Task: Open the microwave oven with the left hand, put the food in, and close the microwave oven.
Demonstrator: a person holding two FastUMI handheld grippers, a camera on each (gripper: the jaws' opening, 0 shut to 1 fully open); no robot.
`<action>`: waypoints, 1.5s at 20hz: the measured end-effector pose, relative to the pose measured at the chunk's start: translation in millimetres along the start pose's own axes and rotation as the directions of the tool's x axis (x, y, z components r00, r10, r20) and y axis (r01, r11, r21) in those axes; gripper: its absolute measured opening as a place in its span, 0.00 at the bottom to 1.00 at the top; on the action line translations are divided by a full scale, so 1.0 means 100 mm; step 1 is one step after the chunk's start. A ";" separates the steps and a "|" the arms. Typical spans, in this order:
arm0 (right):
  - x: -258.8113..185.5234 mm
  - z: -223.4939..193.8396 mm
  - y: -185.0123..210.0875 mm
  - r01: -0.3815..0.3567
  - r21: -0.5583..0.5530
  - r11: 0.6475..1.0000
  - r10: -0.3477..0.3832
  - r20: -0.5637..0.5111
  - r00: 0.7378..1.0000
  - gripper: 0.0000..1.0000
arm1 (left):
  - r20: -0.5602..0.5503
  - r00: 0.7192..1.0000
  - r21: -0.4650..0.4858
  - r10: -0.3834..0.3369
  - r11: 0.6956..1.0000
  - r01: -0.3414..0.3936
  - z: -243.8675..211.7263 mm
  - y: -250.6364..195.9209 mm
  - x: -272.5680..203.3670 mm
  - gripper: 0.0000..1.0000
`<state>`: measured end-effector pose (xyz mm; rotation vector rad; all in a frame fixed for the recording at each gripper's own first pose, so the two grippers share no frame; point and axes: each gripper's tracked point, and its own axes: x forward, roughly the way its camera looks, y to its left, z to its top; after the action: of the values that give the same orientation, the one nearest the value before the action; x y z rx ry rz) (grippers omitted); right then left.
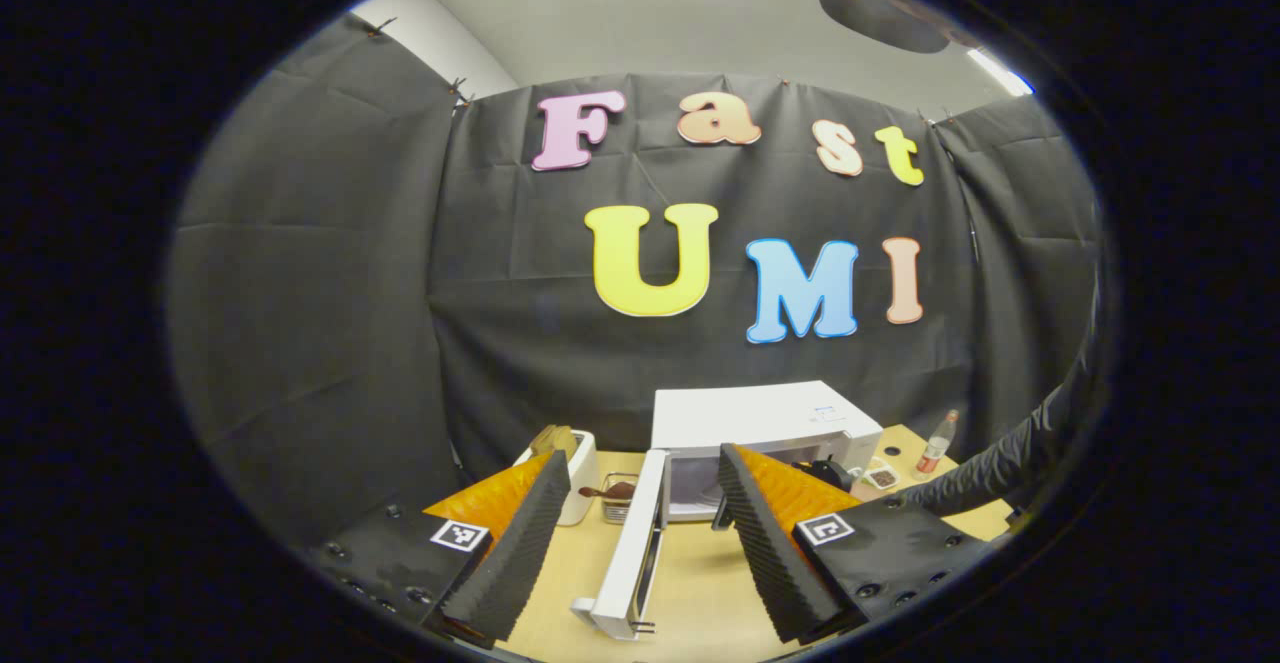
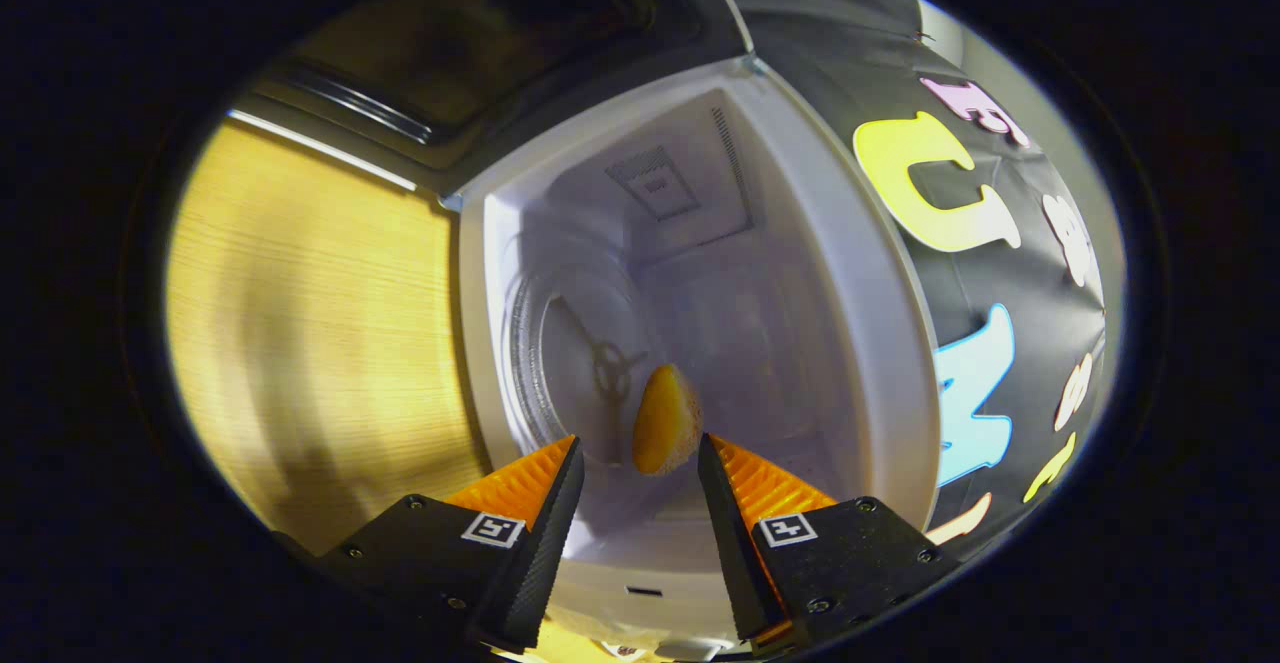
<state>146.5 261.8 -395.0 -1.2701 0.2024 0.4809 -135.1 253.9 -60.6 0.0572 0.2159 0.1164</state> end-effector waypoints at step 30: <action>-3.06 -0.41 -2.19 0.234 0.929 0.285 -0.343 -0.129 0.930 0.71 | 0.087 0.942 0.012 -0.323 0.946 0.323 -0.13 -1.28 1.03 0.95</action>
<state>-20.1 104.2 -93.8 -0.0695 0.1175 0.0258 -24.1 140.1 -104.2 0.0241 0.1343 -0.2135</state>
